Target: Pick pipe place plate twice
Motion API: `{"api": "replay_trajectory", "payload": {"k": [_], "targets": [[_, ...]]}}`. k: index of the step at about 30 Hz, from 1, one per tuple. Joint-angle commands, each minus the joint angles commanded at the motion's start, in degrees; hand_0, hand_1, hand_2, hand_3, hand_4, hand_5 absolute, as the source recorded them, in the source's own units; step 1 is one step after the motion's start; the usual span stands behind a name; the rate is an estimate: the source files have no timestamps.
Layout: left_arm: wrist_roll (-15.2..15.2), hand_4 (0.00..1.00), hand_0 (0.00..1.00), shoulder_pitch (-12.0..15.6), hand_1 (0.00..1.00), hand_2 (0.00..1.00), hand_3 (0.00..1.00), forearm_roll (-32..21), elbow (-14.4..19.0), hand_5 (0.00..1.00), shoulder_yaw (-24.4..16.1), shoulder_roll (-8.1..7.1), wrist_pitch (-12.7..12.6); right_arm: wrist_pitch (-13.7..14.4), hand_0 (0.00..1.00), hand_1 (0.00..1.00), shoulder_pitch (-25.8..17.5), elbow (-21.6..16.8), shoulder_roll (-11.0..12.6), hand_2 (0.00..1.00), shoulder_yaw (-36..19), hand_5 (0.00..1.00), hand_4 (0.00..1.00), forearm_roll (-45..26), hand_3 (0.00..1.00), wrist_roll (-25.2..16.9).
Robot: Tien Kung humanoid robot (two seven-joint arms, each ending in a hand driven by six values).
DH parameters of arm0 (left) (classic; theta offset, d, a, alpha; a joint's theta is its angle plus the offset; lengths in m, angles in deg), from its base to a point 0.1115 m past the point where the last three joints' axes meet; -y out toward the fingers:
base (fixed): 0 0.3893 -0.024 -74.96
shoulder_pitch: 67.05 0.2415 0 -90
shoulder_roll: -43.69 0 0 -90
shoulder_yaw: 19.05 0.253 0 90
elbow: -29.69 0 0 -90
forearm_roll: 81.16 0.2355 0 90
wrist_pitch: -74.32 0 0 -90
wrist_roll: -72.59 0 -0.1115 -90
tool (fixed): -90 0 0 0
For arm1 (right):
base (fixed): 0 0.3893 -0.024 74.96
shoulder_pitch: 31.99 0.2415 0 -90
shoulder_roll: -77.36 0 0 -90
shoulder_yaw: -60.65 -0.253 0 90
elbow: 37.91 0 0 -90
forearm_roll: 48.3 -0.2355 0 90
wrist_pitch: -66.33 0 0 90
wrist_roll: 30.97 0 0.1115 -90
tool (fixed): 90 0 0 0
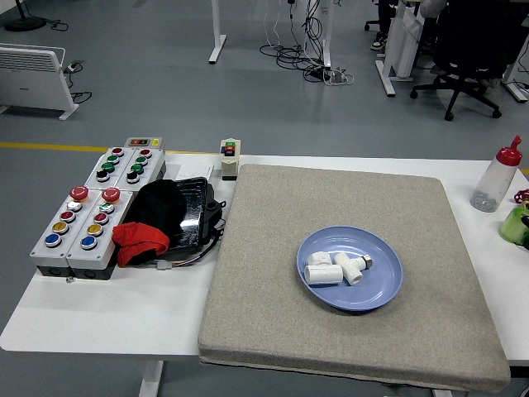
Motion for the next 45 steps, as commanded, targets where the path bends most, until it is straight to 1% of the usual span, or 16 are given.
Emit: {"api": "replay_trajectory", "payload": {"k": [3, 4, 9, 10, 15, 16, 19, 21, 22, 27, 28, 31, 34, 45], "targets": [[0.03, 0.252, 0.691, -0.03, 0.659, 0.679, 0.613, 0.17, -0.01, 0.998, -0.11, 0.03, -0.02, -0.08, 0.851, 0.805, -1.02, -0.07, -0.11, 0.907, -0.77, 0.435, 0.594, -4.51, 0.85, -0.43], [0.05, 0.251, 0.691, -0.05, 0.659, 0.68, 0.613, 0.29, -0.01, 0.998, -0.14, 0.03, -0.02, -0.17, 0.832, 0.787, -1.43, -0.12, -0.16, 0.888, -1.01, 0.43, 0.586, -5.24, 0.841, -0.57], [0.11, 0.251, 0.691, -0.09, 0.659, 0.68, 0.613, 0.64, -0.01, 0.998, -0.31, 0.01, -0.03, 0.04, 0.832, 0.787, -2.68, -0.19, -0.26, 0.888, -1.64, 0.43, 0.586, -7.89, 0.841, -1.13], [0.07, 0.251, 0.691, -0.1, 0.66, 0.679, 0.613, 0.6, -0.01, 0.998, -0.27, 0.01, -0.01, 0.07, 0.818, 0.775, -2.88, -0.25, -0.26, 0.862, -1.79, 0.438, 0.582, -8.38, 0.825, -1.36], [-0.26, 0.251, 0.691, -0.23, 0.66, 0.679, 0.613, -0.07, 0.01, 0.998, 0.22, 0.02, 0.11, -0.05, 0.818, 0.775, -3.65, -0.61, -0.17, 0.862, -2.98, 0.438, 0.582, -12.11, 0.825, -2.4], [-0.35, 0.249, 0.691, -0.27, 0.661, 0.679, 0.613, -0.28, 0.01, 0.998, 0.36, 0.02, 0.14, -0.09, 0.801, 0.765, -3.73, -0.68, -0.16, 0.846, -3.28, 0.465, 0.571, -12.96, 0.804, -2.48], [-0.5, 0.249, 0.691, -0.38, 0.661, 0.679, 0.613, -0.67, 0.02, 0.998, 0.61, 0.04, 0.22, -0.12, 0.801, 0.765, -3.92, -0.91, -0.12, 0.846, -3.94, 0.465, 0.571, -14.65, 0.804, -2.64], [-0.56, 0.249, 0.691, -0.43, 0.661, 0.679, 0.613, -0.83, 0.02, 0.998, 0.71, 0.05, 0.26, -0.17, 0.801, 0.765, -4.02, -1.07, -0.1, 0.846, -4.26, 0.465, 0.571, -15.17, 0.804, -2.62], [-0.59, 0.248, 0.691, -0.44, 0.663, 0.679, 0.613, -0.93, 0.02, 0.998, 0.77, 0.06, 0.27, -0.24, 0.799, 0.763, -4.08, -1.15, -0.1, 0.836, -4.46, 0.494, 0.549, -15.44, 0.8, -2.61], [-0.64, 0.248, 0.691, -0.6, 0.663, 0.679, 0.613, -1.03, 0.03, 0.998, 0.87, 0.08, 0.31, -0.68, 0.799, 0.763, -4.16, -1.23, -0.14, 0.836, -5.03, 0.494, 0.549, -16.4, 0.8, -2.54], [-0.65, 0.249, 0.691, -0.61, 0.663, 0.679, 0.614, -1.06, 0.04, 0.998, 0.89, 0.07, 0.31, -0.72, 0.8, 0.764, -4.17, -1.24, -0.15, 0.835, -5.07, 0.513, 0.549, -16.45, 0.806, -2.53], [-0.67, 0.249, 0.691, -0.75, 0.663, 0.679, 0.614, -1.04, 0.03, 0.998, 0.93, 0.05, 0.32, -1.35, 0.8, 0.764, -4.17, -1.31, -0.18, 0.835, -5.43, 0.513, 0.549, -16.51, 0.806, -2.37], [-0.68, 0.249, 0.691, -0.83, 0.664, 0.679, 0.614, -1.05, 0.03, 0.998, 0.96, 0.04, 0.32, -1.39, 0.799, 0.765, -4.13, -1.31, -0.21, 0.839, -5.76, 0.527, 0.549, -16.62, 0.806, -2.3], [-0.6, 0.249, 0.691, -0.9, 0.664, 0.679, 0.614, -0.82, 0.05, 0.998, 0.83, 0.06, 0.29, -1.18, 0.798, 0.766, -4.2, -1.27, -0.31, 0.839, -6.43, 0.529, 0.541, -17.89, 0.799, -2.24]]}}
